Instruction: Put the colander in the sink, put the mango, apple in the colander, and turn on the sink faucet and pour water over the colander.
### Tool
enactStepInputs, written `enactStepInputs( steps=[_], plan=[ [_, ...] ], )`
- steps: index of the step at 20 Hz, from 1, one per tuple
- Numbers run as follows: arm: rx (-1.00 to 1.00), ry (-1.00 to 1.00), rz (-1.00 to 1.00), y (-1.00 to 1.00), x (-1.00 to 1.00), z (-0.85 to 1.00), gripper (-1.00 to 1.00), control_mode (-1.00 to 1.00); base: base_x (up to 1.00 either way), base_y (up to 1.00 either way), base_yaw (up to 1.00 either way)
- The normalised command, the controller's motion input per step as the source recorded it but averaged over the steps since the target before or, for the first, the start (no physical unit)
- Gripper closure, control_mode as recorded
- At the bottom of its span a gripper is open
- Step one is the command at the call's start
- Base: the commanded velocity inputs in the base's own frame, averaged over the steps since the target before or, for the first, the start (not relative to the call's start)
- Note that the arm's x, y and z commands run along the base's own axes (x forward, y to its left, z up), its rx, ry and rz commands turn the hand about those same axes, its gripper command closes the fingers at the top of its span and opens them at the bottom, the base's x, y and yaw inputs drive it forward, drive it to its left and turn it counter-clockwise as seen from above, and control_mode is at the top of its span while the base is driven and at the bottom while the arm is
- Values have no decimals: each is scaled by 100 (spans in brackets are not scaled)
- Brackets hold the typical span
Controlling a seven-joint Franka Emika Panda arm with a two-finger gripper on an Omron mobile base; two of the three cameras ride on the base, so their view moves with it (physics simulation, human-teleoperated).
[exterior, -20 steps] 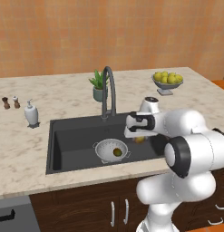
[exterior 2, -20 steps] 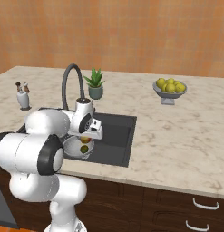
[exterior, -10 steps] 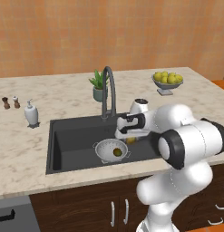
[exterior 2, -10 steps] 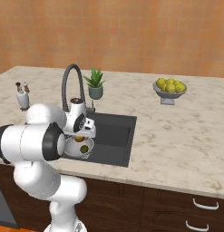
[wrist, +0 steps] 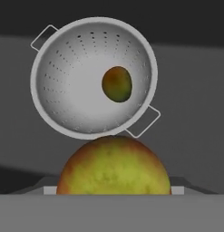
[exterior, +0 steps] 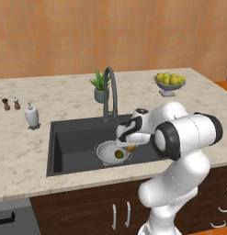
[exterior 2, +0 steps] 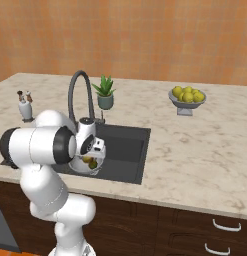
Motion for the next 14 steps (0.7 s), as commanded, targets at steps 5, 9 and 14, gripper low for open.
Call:
enactStepInputs(
  steps=[5, 9, 14],
  plan=[
    [1, 0, 0, 10, 18, -21, 100, -100, 0, 0, 0],
    [0, 0, 0, 15, 33, -7, 100, -100, 0, 0, 0],
    [0, 0, 0, 3, 35, 0, 100, -100, 0, 0, 0]
  ],
)
